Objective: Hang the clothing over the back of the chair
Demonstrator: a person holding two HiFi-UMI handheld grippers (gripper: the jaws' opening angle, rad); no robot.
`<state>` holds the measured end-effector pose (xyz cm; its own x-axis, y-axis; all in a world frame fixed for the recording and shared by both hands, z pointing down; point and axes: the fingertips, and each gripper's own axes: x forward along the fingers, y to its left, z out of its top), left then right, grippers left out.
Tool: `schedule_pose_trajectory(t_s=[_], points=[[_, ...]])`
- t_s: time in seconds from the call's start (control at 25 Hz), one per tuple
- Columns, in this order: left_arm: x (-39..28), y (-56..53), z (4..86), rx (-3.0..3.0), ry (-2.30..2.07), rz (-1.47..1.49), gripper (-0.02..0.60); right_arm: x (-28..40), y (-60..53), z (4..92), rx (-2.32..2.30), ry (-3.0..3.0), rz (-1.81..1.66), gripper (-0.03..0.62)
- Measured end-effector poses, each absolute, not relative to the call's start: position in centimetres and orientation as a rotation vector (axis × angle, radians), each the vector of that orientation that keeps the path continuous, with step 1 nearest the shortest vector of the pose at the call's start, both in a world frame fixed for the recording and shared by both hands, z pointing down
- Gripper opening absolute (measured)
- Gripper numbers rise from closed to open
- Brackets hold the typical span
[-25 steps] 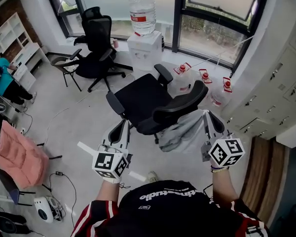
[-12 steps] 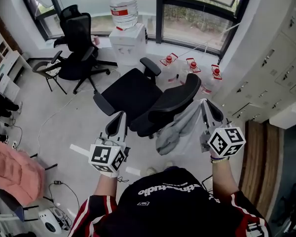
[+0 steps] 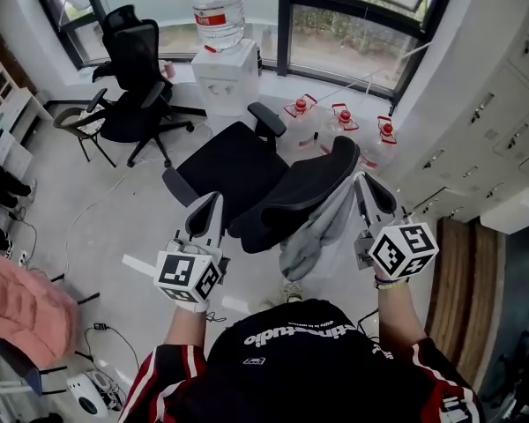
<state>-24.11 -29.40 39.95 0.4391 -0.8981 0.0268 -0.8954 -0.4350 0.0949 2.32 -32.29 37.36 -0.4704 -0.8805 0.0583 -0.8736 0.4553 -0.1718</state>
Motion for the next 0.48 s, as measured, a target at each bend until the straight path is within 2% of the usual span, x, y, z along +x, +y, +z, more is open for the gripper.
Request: schedule_pose_trajectory(t_s=[0.48], points=[[-23.0,-33.9,39.3,2.587,-1.595,-0.039,0.025,-0.7,-39.0,36.2,-1.473,2.719,-0.251,0.017]])
